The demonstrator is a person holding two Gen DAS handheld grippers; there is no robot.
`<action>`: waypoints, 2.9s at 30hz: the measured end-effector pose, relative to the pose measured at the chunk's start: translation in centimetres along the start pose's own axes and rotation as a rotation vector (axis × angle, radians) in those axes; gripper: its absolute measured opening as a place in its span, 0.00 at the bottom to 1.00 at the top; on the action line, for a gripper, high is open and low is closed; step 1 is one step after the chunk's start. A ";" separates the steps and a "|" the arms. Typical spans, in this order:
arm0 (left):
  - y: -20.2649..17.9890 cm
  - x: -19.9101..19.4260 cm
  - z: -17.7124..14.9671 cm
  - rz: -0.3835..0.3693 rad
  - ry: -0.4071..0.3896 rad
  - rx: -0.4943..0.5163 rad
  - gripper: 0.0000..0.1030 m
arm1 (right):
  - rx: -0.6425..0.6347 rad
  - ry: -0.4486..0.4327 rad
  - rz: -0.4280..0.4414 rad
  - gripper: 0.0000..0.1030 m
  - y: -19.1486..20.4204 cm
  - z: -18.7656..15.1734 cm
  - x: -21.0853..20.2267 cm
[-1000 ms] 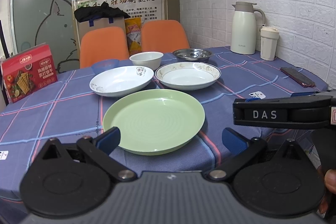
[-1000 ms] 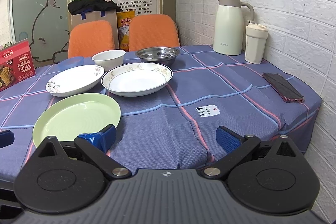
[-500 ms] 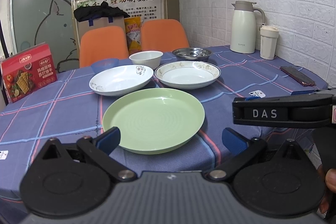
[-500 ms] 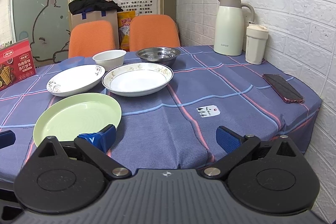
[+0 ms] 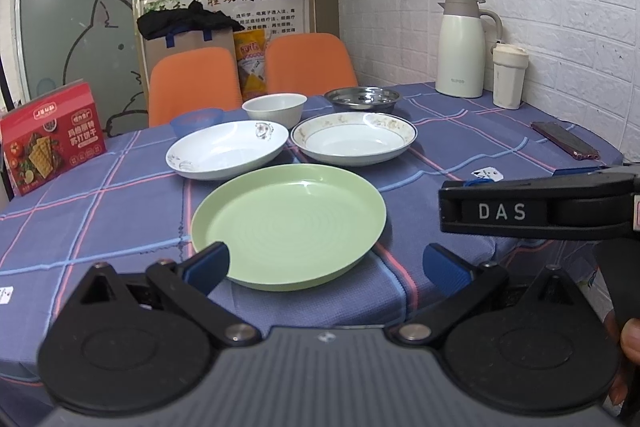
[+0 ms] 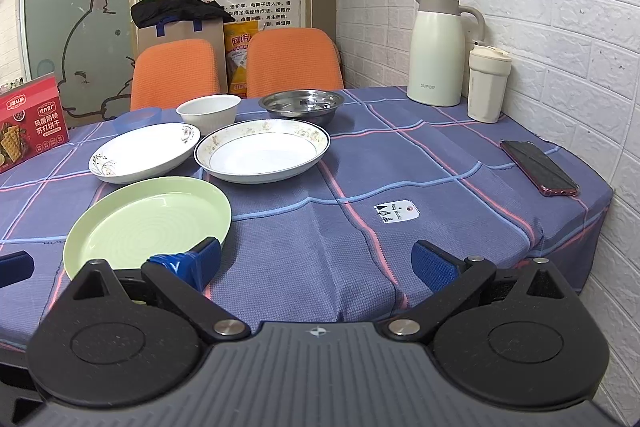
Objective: Organize plates and bowls
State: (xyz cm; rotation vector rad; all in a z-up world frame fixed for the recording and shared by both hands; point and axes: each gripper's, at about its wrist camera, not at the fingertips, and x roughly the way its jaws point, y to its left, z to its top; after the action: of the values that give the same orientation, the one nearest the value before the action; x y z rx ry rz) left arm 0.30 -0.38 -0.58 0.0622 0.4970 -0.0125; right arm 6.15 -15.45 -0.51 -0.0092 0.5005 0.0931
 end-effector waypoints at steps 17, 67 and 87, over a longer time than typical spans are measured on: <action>0.2 0.2 0.3 -0.007 0.002 -0.003 1.00 | -0.001 -0.001 -0.003 0.87 0.3 0.3 0.1; 12.7 14.8 4.4 -0.014 0.372 -0.118 0.99 | -0.162 0.257 0.270 0.87 6.0 1.9 11.4; 12.0 12.2 4.1 -0.107 0.316 -0.163 0.56 | -0.164 0.155 0.294 0.69 8.1 0.7 8.8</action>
State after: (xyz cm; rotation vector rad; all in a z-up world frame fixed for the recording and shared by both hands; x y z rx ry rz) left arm 13.33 11.36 -2.12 -0.1246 0.8152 -0.0675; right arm 13.43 -6.62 -4.00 -0.1035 0.6456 0.4241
